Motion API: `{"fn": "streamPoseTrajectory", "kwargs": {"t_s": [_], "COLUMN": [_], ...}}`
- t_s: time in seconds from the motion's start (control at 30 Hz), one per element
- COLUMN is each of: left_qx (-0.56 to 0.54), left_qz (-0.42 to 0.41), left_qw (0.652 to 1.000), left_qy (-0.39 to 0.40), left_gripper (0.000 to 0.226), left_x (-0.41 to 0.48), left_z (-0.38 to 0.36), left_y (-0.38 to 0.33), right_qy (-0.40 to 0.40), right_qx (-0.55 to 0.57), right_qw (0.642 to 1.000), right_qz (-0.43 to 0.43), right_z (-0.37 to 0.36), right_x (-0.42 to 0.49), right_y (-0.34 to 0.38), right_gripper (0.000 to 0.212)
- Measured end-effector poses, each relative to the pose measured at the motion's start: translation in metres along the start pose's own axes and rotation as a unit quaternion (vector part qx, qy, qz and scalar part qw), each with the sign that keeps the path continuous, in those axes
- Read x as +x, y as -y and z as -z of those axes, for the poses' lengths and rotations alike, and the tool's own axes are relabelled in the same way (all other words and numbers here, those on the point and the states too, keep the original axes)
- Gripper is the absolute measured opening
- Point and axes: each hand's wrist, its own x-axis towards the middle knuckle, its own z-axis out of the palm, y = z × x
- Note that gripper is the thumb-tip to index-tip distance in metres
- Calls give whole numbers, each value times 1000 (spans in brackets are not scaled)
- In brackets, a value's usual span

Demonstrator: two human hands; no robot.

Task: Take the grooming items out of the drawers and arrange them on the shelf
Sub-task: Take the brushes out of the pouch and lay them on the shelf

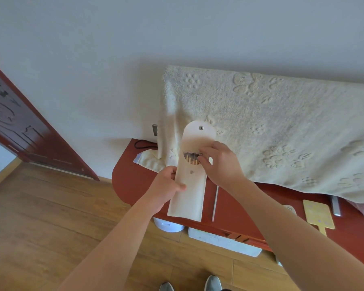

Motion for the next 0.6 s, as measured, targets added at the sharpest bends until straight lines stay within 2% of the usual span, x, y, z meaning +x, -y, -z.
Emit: {"fn": "streamPoseTrajectory", "kwargs": {"t_s": [0.23, 0.43, 0.6], "left_qx": [14, 16, 26], "left_qz": [3, 8, 14], "left_qw": [1000, 1000, 999], "left_qy": [5, 17, 26], "left_gripper": [43, 42, 44], "left_x": [3, 4, 5], "left_z": [3, 2, 2], "left_y": [3, 4, 5], "right_qy": [18, 39, 18], "right_qx": [13, -21, -5], "right_qw": [1000, 998, 998], "right_qz": [-17, -38, -57], "right_z": [-2, -4, 3], "right_x": [4, 4, 10], "right_y": [2, -3, -10], "right_gripper": [3, 15, 15]}}
